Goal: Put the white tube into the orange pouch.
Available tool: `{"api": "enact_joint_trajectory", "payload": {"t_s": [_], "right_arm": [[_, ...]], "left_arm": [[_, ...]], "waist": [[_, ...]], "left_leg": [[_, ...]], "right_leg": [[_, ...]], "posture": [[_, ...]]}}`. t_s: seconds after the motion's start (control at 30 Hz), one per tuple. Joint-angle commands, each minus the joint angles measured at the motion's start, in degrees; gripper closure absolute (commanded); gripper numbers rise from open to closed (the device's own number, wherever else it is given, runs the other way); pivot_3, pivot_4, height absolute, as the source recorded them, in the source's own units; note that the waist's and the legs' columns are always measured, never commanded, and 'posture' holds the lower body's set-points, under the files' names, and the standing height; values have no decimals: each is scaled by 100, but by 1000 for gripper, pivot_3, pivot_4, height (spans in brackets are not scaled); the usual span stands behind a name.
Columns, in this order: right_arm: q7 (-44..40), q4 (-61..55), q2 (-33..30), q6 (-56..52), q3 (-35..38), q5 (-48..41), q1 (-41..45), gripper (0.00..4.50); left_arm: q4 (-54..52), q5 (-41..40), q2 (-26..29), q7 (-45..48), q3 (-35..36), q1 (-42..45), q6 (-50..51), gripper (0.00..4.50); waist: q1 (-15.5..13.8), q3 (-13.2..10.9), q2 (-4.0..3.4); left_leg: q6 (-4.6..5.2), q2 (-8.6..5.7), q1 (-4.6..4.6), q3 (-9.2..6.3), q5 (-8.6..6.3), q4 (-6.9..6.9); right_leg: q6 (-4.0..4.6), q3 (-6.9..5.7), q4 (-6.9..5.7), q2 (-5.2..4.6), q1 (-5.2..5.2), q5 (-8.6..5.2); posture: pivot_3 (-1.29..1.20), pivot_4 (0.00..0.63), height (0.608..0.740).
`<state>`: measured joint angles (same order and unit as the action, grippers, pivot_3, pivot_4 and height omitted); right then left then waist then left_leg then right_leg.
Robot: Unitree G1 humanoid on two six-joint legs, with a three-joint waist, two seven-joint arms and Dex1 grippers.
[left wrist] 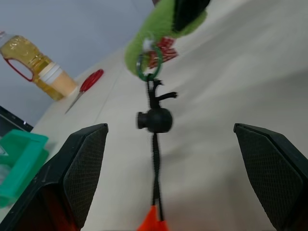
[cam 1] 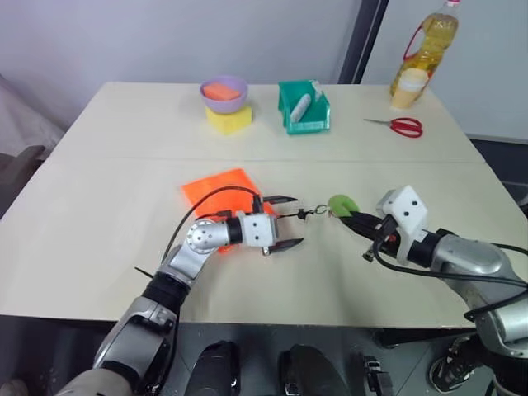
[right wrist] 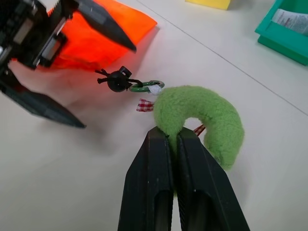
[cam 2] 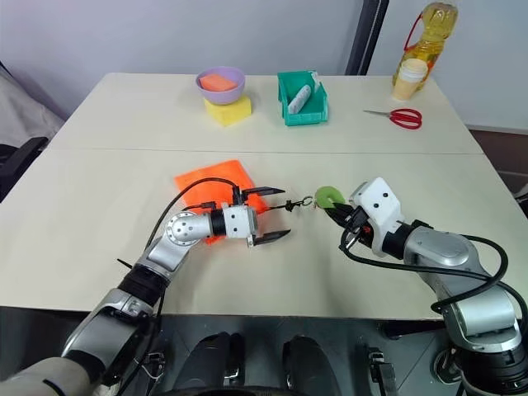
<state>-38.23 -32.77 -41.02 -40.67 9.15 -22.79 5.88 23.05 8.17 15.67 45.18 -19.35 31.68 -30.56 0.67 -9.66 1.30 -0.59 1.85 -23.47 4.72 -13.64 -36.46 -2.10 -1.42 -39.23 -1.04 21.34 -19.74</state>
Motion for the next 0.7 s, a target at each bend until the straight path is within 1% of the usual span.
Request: {"api": "enact_joint_trajectory", "payload": {"t_s": [0.03,0.27,0.37,0.43,0.7], "right_arm": [[-23,-24,-32,126,17,-49,119,4500],[-57,22,-47,129,-41,-45,189,4500],[-63,14,-51,121,-31,-56,194,4500],[-57,0,-53,112,-17,-60,187,4500],[-37,-87,-69,58,65,-100,104,4500]], "left_arm": [[-304,33,-23,-156,-32,-37,-69,22],[-352,77,-83,-320,-58,-51,75,22],[-339,49,-120,-279,-88,-39,152,813],[-296,97,-131,-270,-112,-29,233,1785],[-169,202,-217,-457,-145,101,311,1785]], "waist": [[0,0,0],[0,0,0],[-1,0,0],[0,0,0],[-2,0,0]], "left_leg": [[0,0,0,0,0,0],[0,0,0,0,0,-3],[0,0,0,0,0,-4],[0,0,0,0,0,-5],[0,0,0,-1,0,-7]], "right_leg": [[0,0,0,0,0,0],[0,0,-2,0,0,0],[0,0,-3,0,-1,0],[0,0,-3,0,-1,0],[0,0,-4,0,-1,0]], "posture": [[0,150,737],[0,150,737],[0,150,737],[0,150,737],[0,150,737]]}}
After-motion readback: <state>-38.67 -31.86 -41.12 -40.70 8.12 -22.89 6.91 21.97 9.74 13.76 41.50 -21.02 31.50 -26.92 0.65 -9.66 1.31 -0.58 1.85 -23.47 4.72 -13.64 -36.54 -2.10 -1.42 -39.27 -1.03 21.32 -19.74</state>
